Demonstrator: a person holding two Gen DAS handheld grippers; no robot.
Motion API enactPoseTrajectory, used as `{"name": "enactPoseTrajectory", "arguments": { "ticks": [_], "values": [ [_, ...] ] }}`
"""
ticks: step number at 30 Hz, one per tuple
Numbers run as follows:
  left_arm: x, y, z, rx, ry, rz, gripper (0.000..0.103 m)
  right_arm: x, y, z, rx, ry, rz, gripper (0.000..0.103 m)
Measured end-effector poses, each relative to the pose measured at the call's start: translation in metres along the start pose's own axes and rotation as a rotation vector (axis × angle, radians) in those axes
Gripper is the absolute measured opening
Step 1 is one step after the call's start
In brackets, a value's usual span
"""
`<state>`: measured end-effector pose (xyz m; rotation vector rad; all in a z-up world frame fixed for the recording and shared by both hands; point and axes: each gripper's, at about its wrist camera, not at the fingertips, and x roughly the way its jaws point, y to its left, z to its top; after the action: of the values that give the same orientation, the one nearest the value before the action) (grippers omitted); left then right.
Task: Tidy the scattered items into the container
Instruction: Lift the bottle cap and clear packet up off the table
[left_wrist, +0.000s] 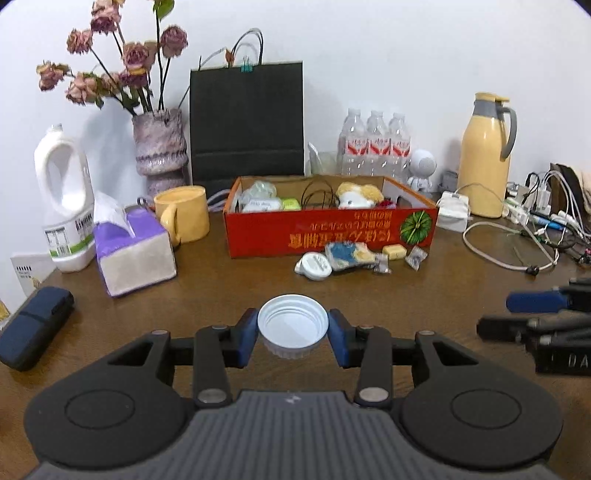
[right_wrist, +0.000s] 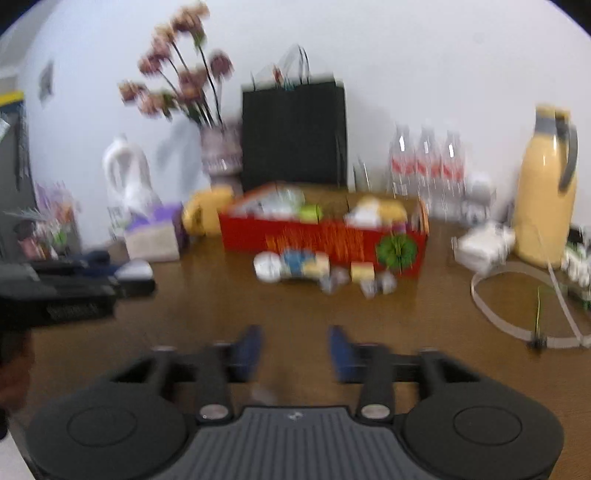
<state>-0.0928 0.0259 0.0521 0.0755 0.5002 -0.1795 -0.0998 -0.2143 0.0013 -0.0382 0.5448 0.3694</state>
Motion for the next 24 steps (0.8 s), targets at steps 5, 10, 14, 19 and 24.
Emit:
{"name": "enactPoseTrajectory", "arguments": {
  "ticks": [5, 10, 14, 19, 24],
  "values": [
    [0.006, 0.002, -0.006, -0.01, 0.016, -0.015, 0.041, 0.01, 0.007, -0.015, 0.09, 0.084, 0.076, 0.051],
    [0.009, 0.003, -0.01, -0.01, 0.029, -0.027, 0.041, 0.023, 0.028, -0.028, 0.02, 0.133, 0.021, 0.031],
    [0.009, 0.006, -0.012, -0.011, 0.027, -0.028, 0.041, 0.03, 0.033, -0.031, 0.007, 0.155, 0.001, 0.023],
    [0.014, 0.006, -0.014, -0.01, 0.048, -0.025, 0.041, 0.034, 0.034, -0.031, -0.006, 0.154, -0.004, 0.017],
    [0.02, 0.003, -0.013, -0.007, 0.045, -0.031, 0.041, 0.037, 0.036, -0.03, -0.053, 0.148, -0.006, 0.015]
  ]
}}
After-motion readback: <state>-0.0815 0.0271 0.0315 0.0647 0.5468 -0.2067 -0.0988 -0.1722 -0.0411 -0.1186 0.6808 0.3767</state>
